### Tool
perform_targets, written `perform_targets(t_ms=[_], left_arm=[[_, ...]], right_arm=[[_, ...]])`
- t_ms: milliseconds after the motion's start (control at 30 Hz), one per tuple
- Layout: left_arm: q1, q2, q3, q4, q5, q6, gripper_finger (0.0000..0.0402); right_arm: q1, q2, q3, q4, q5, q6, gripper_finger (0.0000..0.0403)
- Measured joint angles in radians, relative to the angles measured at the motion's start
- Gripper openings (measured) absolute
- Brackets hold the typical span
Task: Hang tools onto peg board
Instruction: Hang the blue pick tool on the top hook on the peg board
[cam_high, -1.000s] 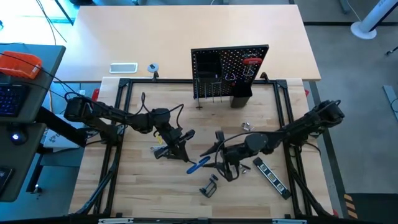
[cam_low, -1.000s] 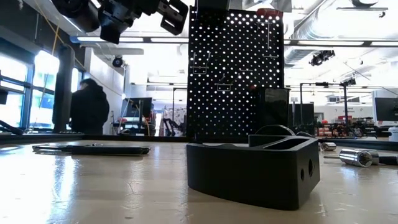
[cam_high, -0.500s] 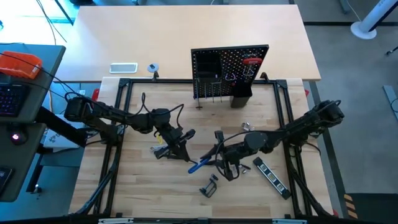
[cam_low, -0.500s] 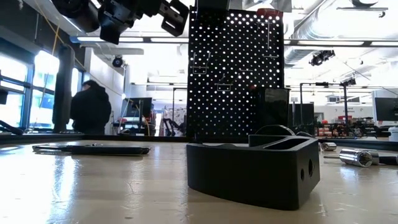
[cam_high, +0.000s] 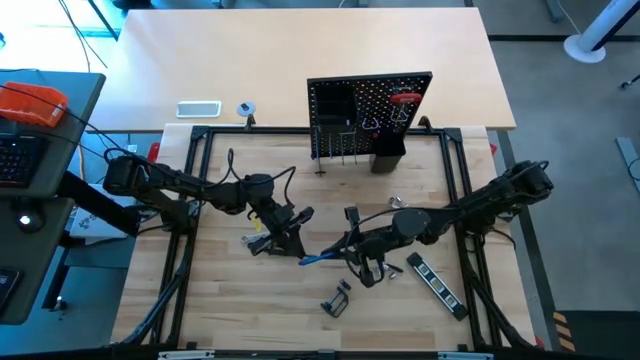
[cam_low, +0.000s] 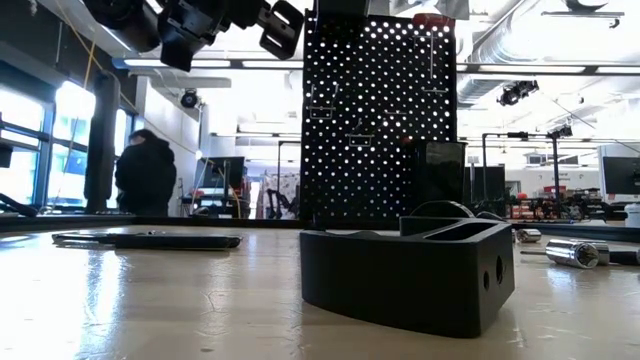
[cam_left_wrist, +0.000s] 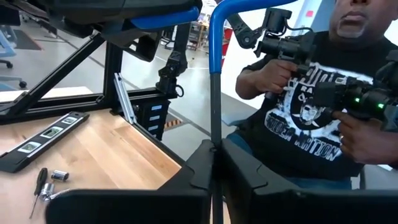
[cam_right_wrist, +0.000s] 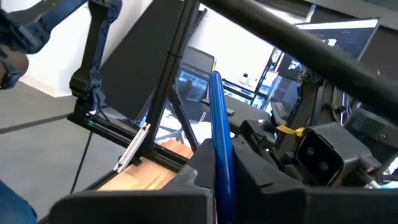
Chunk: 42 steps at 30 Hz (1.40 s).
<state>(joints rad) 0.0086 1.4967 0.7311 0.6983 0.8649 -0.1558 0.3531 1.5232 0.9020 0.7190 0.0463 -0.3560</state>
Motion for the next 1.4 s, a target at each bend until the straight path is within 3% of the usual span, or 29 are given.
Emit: perform_targets(t_ms=[300,533,767,900,1167,1400], left_arm=[[0.030,-0.023,0.000,-0.011,0.014,0.000,0.0065],[0.097,-0.112,0.000,-0.082,0.020,0.024,0.0108],[0.167,-0.245,0.000,-0.269,-0.039,0.092,0.0132],[0.176,-0.291,0.000,-0.378,-0.079,0.129,0.0134],[0.174,-0.296,0.000,-0.463,-0.093,0.137,0.0134],[0.166,-0.290,-0.001,-0.469,-0.098,0.160,0.0134]], right_arm=[[0.010,-0.119,0.000,-0.099,0.010,0.047,0.0012],[0.038,-0.309,0.000,-0.293,0.131,0.010,0.0012],[0.047,-0.532,0.013,-0.455,0.271,-0.085,0.0012],[0.040,-0.604,0.129,-0.625,0.345,-0.149,0.0012],[-0.083,-0.587,0.532,-1.077,0.381,-0.203,0.0012],[-0.266,-0.545,0.819,-1.295,0.279,-0.209,0.0012]])
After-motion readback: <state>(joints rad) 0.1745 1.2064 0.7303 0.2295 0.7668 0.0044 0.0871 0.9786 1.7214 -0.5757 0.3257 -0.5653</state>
